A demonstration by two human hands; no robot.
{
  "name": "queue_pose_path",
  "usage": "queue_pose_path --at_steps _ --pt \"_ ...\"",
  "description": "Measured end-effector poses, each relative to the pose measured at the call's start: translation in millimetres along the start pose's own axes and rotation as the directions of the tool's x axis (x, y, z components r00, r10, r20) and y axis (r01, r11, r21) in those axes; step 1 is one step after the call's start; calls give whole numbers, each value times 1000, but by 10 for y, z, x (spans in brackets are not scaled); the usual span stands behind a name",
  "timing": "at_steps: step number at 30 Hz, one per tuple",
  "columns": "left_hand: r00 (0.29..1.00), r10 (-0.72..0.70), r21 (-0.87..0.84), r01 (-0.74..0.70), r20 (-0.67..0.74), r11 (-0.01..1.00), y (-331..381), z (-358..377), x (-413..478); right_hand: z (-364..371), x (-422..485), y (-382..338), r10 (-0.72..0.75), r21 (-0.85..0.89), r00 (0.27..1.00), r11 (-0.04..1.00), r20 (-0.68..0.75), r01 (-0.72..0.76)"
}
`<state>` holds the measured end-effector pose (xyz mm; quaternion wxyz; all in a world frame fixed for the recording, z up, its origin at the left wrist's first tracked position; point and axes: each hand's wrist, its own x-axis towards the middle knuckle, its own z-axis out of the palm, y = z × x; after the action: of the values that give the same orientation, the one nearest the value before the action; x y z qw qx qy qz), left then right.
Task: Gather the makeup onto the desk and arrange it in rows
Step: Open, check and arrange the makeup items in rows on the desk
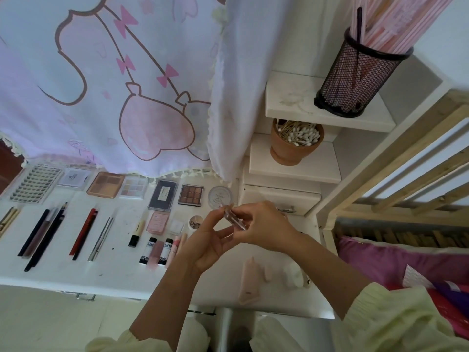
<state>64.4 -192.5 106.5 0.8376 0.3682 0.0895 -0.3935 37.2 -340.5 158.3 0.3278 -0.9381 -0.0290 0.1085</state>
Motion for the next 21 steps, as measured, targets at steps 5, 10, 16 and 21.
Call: queue_pose_path --at_steps 5,10,16,21 --pt "999 -28 -10 27 -24 1000 -26 -60 36 43 -1 -8 -23 -83 1000 996 -12 22" --pt "999 -19 -13 18 -36 1000 -12 -62 51 132 7 -27 -54 -73 995 996 -87 48" --pt "998 -29 -41 27 -50 999 -31 -80 49 137 40 -6 -60 -57 997 997 -55 57" --pt "999 -36 -37 35 -28 999 -22 -119 28 52 75 39 11 158 1000 987 13 -13"
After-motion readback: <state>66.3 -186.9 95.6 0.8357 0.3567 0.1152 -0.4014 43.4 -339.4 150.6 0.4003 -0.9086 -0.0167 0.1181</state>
